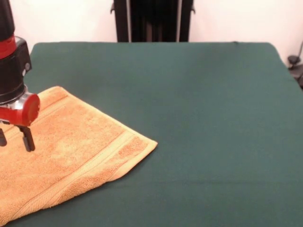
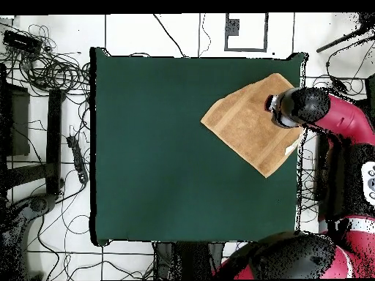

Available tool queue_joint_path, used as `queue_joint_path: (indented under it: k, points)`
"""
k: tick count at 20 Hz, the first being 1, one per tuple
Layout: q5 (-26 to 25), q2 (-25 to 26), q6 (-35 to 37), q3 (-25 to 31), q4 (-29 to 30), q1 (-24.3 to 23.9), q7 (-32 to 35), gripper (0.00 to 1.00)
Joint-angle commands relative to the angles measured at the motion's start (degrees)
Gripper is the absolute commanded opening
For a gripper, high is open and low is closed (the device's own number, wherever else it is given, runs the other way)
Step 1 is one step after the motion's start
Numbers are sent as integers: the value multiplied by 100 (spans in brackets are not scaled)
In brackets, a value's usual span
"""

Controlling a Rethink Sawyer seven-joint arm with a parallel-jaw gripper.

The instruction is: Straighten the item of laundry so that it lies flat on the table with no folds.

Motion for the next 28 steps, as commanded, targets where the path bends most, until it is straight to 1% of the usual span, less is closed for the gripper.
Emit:
queue_joint_path:
  k: [1, 6, 13, 17, 19, 24, 26, 28]
  points:
    - [-41, 31, -244, 496, 670, 526, -356, 100]
    - [-83, 139, -286, 375, 552, 750, -94, 100]
    - [-40, 337, -707, 330, 464, 981, 289, 100]
    - [38, 450, -621, 287, 294, 1100, 367, 100]
    - [41, 467, -611, 269, 282, 1133, 341, 100]
    - [-13, 301, -756, 299, 567, 1050, 25, 100]
    - [-12, 313, -750, 319, 529, 1011, -61, 100]
    - [-13, 385, -558, 321, 388, 1000, -185, 100]
